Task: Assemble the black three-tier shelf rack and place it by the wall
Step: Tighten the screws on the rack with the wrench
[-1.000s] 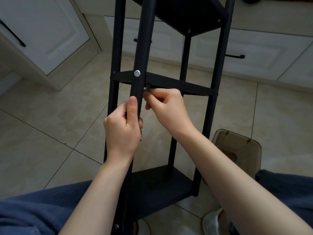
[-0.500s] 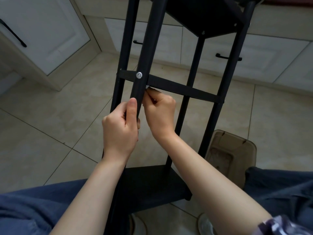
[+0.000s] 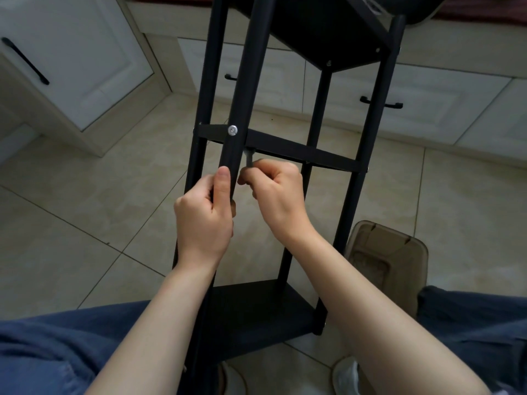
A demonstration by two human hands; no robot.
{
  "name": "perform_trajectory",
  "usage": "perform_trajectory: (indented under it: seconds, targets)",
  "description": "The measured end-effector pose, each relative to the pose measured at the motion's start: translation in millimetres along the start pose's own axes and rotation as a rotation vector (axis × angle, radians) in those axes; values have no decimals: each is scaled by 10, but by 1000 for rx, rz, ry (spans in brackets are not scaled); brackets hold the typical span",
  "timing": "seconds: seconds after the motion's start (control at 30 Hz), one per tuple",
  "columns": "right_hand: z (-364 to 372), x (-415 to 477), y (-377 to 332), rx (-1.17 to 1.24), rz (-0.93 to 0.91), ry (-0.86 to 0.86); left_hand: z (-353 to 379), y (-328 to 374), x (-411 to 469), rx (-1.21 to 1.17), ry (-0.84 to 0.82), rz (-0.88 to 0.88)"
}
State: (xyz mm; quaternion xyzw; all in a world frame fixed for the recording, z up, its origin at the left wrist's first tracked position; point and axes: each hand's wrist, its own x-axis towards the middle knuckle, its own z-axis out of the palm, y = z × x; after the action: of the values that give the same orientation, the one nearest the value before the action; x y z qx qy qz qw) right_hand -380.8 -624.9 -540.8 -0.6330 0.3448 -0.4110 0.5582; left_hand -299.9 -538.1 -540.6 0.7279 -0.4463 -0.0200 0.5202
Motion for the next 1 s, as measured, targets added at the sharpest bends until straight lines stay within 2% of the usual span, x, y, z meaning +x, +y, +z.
perform_trajectory:
  seconds: [0.17,0.43,1.0]
  targets:
    - [30,54,-84,28,56,-16,-26,-21,-19,-19,-8,-57]
    - [30,67,-72,-15,-15,-31,-38,-9,13,-27,13,-80]
    - [258,77,137,-77,-118,140,23,-2,11,-29,-16,-32]
